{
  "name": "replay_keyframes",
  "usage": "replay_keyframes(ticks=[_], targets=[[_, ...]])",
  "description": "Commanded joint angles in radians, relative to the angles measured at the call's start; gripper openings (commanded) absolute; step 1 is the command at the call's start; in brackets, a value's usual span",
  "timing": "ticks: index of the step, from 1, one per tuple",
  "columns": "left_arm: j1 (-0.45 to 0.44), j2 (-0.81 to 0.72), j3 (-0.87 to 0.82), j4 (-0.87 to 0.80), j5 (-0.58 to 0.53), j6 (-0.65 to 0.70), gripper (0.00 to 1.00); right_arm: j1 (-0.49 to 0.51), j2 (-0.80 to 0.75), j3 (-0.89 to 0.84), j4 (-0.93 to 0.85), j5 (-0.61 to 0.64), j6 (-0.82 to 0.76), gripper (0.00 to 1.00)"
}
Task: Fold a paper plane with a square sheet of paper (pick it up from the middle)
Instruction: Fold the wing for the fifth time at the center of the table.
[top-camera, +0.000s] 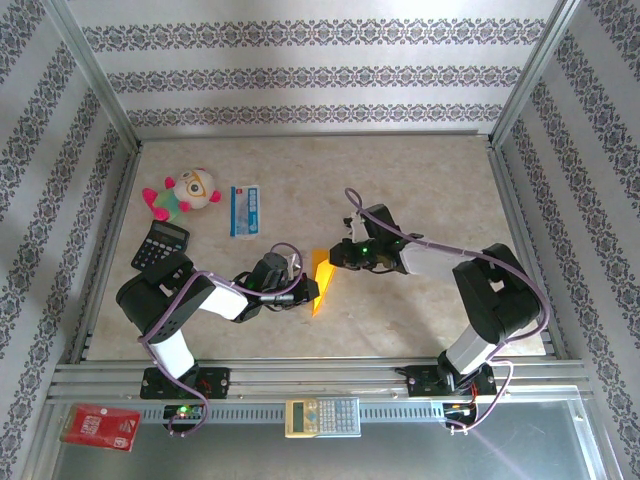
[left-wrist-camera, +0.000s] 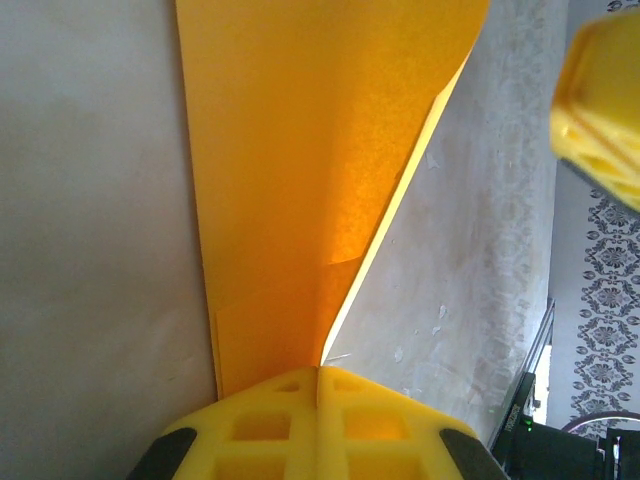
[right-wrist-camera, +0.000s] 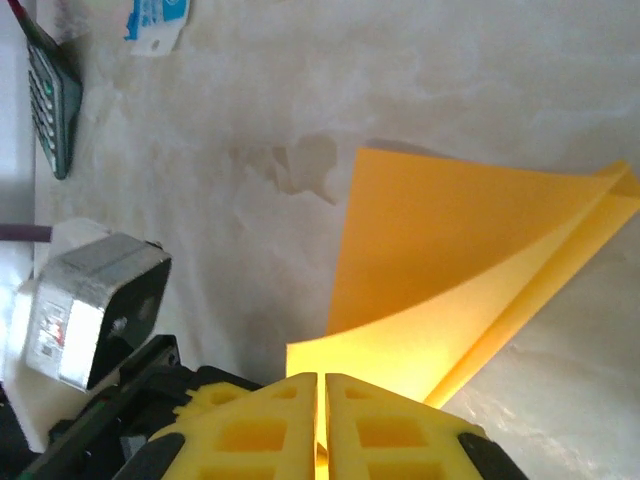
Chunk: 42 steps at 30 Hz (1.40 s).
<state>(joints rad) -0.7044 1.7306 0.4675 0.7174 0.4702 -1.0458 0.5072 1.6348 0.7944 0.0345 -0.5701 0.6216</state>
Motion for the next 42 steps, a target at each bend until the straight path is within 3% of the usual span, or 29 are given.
replay_keyframes(ticks=[1, 18, 42], targets=[[0.011, 0.057, 0.008, -0.122, -0.059, -0.001, 0.00, 0.029, 0.013, -0.032, 0.006, -0.016, -0.006, 0.10], [0.011, 0.051, 0.001, -0.128, -0.063, -0.001, 0.00, 0.055, 0.164, 0.064, 0.037, -0.031, -0.015, 0.08], [0.011, 0.056, 0.003, -0.129, -0.064, -0.008, 0.01, 0.036, 0.232, 0.079, 0.032, -0.034, -0.054, 0.08]])
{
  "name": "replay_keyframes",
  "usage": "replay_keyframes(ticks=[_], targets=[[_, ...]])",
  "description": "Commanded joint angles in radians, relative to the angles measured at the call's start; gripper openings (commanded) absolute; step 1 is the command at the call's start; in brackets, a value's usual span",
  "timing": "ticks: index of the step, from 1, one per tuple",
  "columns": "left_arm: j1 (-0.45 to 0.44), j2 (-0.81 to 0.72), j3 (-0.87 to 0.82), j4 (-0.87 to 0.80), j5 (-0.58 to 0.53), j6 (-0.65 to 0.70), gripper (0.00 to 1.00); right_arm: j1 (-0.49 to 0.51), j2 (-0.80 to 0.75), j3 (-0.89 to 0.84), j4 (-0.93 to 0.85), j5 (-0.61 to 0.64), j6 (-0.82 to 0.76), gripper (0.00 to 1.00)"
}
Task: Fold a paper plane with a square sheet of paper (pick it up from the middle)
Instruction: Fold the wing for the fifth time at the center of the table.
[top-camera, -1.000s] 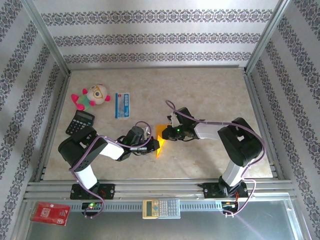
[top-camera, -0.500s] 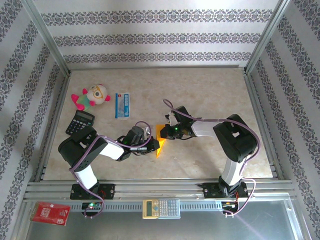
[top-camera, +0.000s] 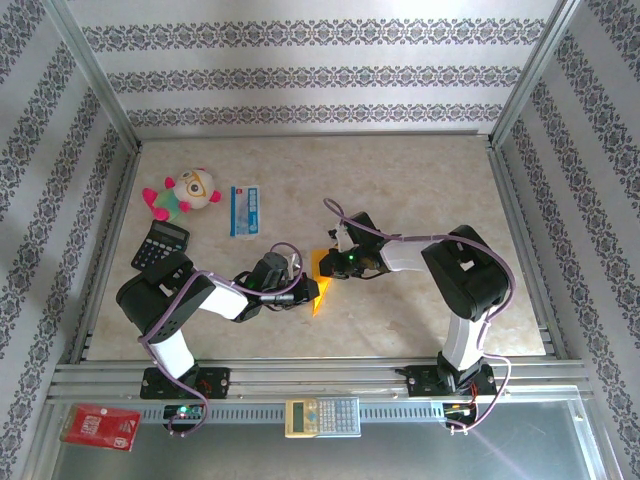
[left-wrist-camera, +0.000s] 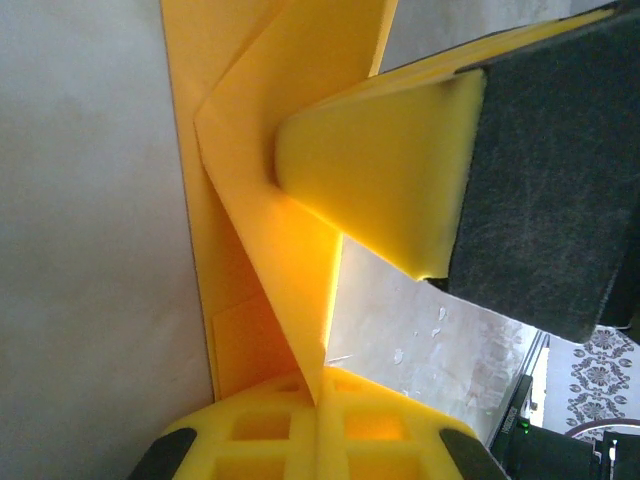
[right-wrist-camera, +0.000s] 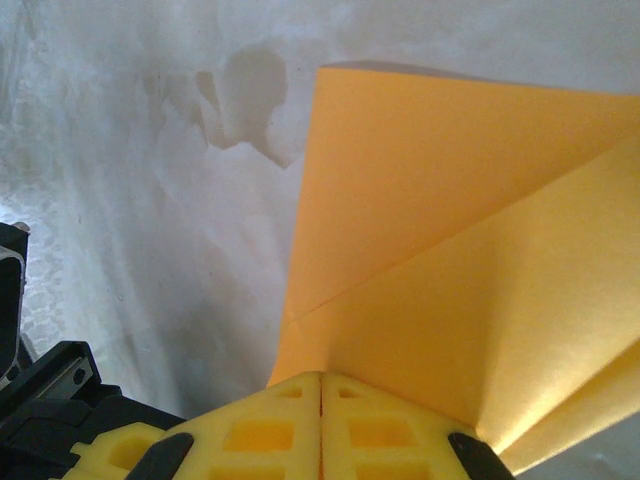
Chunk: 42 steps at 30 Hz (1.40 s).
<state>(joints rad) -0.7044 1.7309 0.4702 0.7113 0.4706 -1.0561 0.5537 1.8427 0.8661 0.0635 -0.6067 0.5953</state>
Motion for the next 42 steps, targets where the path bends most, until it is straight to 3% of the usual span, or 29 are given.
replay_keyframes(ticks=[1, 22, 27, 31, 34, 42], targets=[[0.011, 0.054, 0.000, -0.125, -0.065, 0.004, 0.03, -0.011, 0.026, 0.005, 0.003, 0.000, -0.029, 0.08], [0.011, -0.155, 0.000, -0.259, -0.056, 0.040, 0.31, -0.018, 0.026, -0.029, -0.002, -0.006, -0.038, 0.07], [0.010, -0.265, -0.019, -0.310, -0.091, 0.047, 0.31, -0.018, 0.028, -0.027, 0.002, -0.011, -0.038, 0.07], [0.008, -0.323, -0.008, -0.338, -0.102, 0.071, 0.21, -0.019, 0.033, -0.026, 0.006, -0.015, -0.037, 0.07], [-0.002, -0.298, 0.020, -0.310, -0.061, 0.090, 0.15, -0.018, 0.035, -0.024, 0.010, -0.018, -0.037, 0.07], [-0.035, -0.170, 0.113, -0.248, 0.001, 0.120, 0.15, -0.018, 0.035, -0.026, 0.012, -0.017, -0.034, 0.07]])
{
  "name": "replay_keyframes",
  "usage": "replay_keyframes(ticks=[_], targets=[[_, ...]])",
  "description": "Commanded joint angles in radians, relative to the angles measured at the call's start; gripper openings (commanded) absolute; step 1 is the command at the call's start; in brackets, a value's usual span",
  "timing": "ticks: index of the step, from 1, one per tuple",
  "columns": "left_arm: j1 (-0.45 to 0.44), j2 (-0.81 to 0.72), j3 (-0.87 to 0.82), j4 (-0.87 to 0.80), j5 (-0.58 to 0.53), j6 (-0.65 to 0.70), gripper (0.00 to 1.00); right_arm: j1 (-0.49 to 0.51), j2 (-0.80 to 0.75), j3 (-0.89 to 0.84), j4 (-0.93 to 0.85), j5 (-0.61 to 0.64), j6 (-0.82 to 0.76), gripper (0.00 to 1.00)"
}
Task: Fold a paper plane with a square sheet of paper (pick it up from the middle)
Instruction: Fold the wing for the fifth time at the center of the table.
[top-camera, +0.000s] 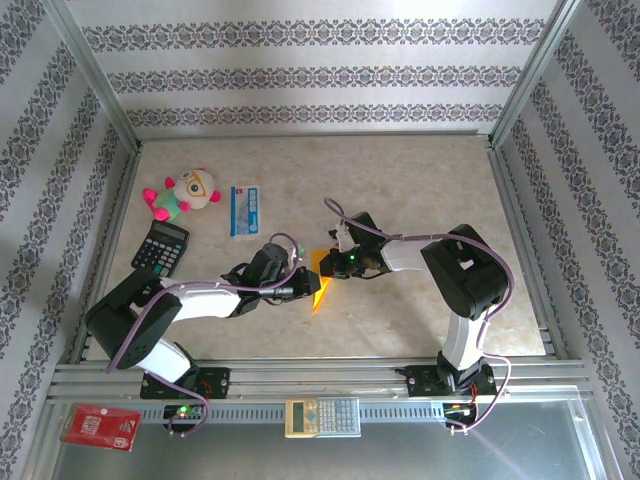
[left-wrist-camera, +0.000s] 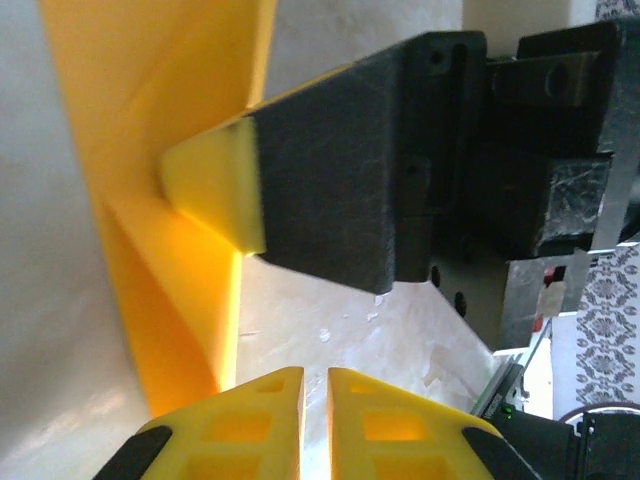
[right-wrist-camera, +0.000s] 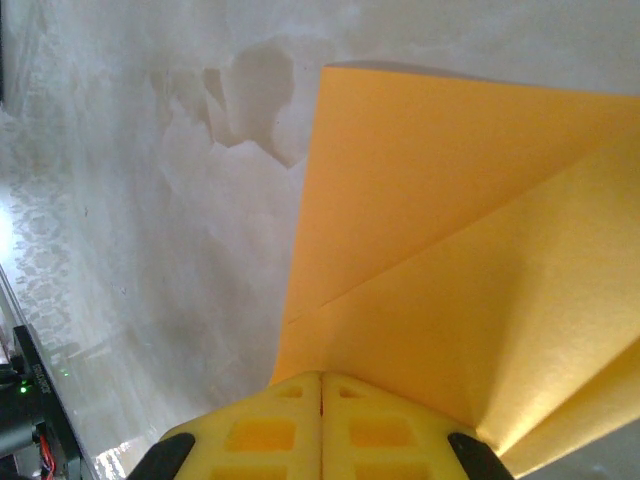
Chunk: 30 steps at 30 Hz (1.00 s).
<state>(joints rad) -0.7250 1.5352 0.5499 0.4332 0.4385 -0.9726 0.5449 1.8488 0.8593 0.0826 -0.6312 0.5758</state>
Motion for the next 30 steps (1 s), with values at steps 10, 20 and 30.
replay_keyframes(ticks=[10, 20, 30], targets=[[-0.018, 0.086, 0.034, -0.014, 0.005, 0.040, 0.15, -0.008, 0.029, -0.013, -0.001, 0.004, -0.008, 0.07], [-0.017, 0.103, 0.027, -0.026, 0.002, 0.047, 0.15, -0.007, 0.027, 0.003, 0.001, -0.007, 0.000, 0.09], [-0.009, 0.103, 0.018, -0.049, -0.009, 0.054, 0.15, -0.005, 0.033, 0.005, 0.003, -0.008, -0.001, 0.09]])
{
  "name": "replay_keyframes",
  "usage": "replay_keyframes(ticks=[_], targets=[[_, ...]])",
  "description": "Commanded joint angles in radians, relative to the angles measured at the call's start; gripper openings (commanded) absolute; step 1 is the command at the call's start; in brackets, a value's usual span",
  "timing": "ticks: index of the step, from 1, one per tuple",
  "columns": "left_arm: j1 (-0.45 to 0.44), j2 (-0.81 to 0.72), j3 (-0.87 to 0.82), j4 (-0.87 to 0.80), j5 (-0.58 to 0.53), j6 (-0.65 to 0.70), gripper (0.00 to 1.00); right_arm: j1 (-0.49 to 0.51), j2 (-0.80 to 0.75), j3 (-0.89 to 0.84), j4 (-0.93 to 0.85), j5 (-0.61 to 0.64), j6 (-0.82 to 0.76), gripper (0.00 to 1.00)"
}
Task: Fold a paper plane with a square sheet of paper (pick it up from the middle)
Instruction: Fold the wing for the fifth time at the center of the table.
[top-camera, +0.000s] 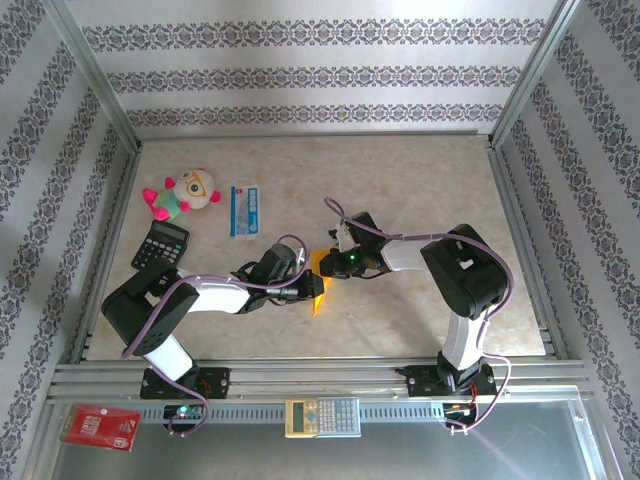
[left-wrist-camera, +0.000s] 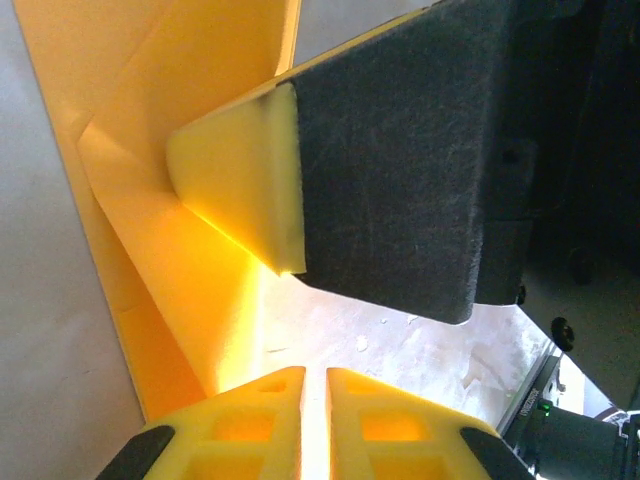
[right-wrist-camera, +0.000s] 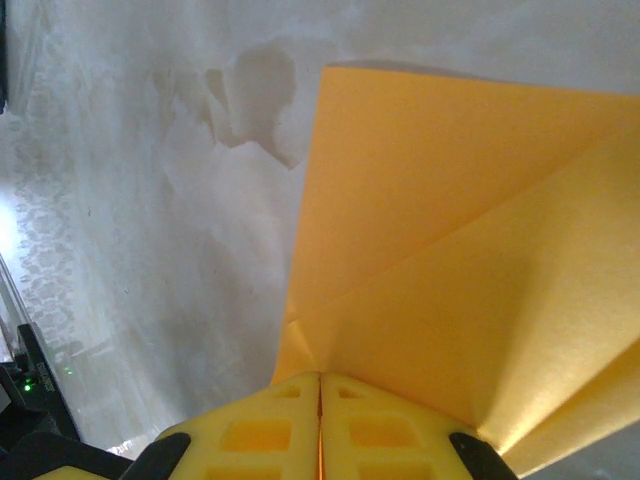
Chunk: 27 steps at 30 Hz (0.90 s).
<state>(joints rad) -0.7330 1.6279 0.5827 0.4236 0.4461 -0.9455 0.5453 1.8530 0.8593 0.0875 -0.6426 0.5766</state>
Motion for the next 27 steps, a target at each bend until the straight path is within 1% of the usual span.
replay_keyframes(ticks=[1, 9, 17, 27], targets=[[0.001, 0.009, -0.016, -0.045, -0.019, 0.029, 0.15, -0.006, 0.029, 0.006, -0.002, 0.003, -0.001, 0.09], [0.004, 0.021, -0.017, -0.056, -0.024, 0.042, 0.14, -0.004, 0.034, 0.007, -0.002, 0.001, 0.001, 0.09], [0.010, 0.025, -0.014, -0.103, -0.050, 0.060, 0.13, -0.002, 0.035, 0.010, -0.002, -0.003, 0.001, 0.09], [0.012, 0.017, -0.020, -0.108, -0.053, 0.066, 0.13, -0.002, 0.042, 0.010, -0.002, -0.002, 0.000, 0.09]])
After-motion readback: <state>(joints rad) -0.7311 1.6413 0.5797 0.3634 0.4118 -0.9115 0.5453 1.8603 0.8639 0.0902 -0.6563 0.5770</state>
